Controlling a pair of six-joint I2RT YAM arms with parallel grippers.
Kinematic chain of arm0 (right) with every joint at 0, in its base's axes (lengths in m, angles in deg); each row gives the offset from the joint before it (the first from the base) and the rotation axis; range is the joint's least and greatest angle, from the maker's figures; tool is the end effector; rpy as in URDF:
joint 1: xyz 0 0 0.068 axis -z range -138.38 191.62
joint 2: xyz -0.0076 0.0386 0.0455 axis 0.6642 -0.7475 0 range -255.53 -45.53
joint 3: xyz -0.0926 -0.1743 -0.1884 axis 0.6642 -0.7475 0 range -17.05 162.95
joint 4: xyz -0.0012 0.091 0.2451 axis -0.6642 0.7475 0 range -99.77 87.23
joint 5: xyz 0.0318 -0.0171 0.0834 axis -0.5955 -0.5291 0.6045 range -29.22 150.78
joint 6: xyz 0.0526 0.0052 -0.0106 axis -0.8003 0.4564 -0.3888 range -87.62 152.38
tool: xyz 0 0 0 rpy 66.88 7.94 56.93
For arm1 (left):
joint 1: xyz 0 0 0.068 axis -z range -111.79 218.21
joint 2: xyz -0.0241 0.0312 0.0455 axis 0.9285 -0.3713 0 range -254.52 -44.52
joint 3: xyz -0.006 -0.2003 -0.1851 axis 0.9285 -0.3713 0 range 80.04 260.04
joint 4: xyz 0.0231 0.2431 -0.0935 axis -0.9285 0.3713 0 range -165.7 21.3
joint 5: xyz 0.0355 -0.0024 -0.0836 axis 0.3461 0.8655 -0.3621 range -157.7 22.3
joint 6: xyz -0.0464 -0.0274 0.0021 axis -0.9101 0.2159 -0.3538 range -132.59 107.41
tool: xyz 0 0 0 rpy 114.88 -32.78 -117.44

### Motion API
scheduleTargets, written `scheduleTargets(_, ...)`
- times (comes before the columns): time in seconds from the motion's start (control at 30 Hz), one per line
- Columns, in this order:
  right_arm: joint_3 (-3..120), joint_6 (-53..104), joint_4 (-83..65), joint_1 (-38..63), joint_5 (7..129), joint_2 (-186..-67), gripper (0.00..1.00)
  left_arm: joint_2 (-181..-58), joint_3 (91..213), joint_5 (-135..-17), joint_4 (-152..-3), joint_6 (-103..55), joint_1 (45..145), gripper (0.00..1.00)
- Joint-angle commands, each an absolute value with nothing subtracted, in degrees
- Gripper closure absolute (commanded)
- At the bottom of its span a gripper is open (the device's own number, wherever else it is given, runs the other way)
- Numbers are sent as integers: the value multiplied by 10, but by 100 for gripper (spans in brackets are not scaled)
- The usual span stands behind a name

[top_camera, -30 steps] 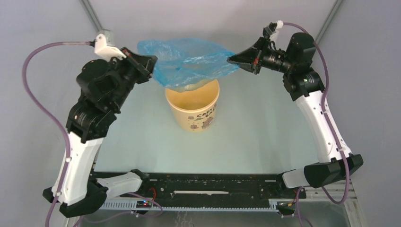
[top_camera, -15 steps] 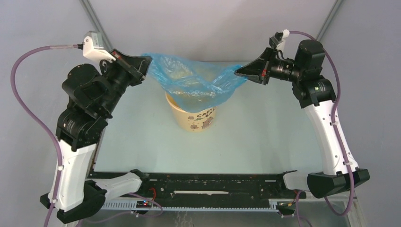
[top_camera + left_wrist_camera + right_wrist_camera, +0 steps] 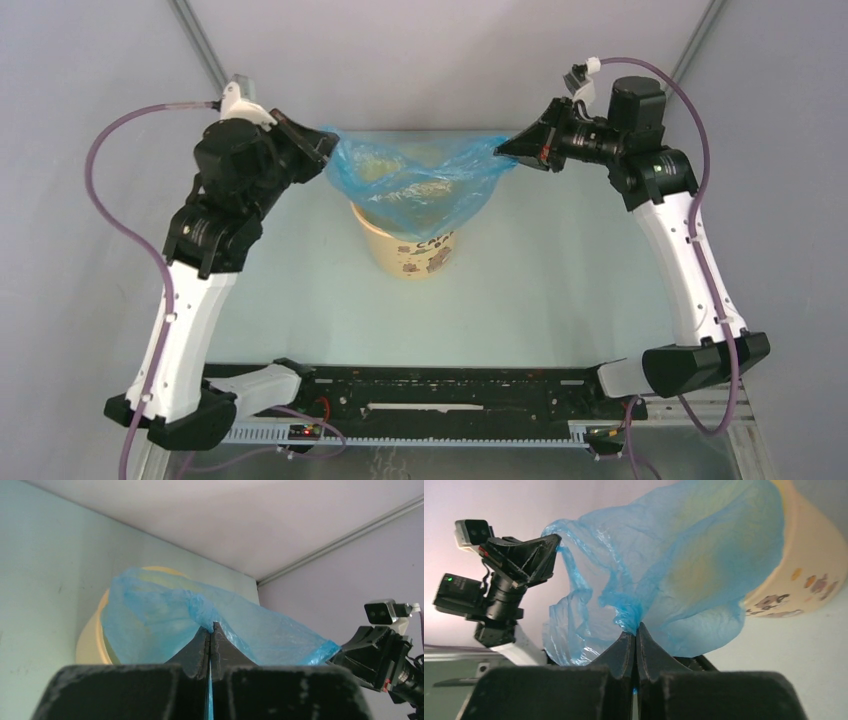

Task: Put the trash bags into the trash bin

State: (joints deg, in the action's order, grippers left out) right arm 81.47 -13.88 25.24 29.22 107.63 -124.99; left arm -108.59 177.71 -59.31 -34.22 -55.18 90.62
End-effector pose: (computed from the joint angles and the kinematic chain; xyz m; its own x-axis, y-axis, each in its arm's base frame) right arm 0.2661 0.0852 0.4829 -0.7867 0.3329 -0.5198 -0.3812 0.4003 0.8333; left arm 0.1717 -0.0651 0.5215 -0.2584 -0.6176 -0.7428 0.0935 0.7493 -0.6556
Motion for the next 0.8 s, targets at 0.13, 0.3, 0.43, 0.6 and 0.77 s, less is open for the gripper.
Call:
scheduleTargets(0.13, 861, -49, 310, 275, 1045, -1291, 91, -1087, 1748, -667, -344, -557, 883, 100)
scheduleTargets(0.3, 947, 37, 434, 281, 1010, -1310, 65, -1040, 1687, -755, -406, -543, 883, 100)
scheduleTargets(0.43, 1000, 130, 560, 315, 936, -1320, 44, -988, 1606, -769, -464, -555, 883, 100)
scheduleTargets(0.6, 1071, 148, 607, 316, 884, -1312, 29, -973, 1604, -762, -454, -534, 883, 100)
scheduleTargets(0.77, 1220, 129, 621, 244, 858, -1356, 26, -977, 1620, -720, -442, -534, 882, 100)
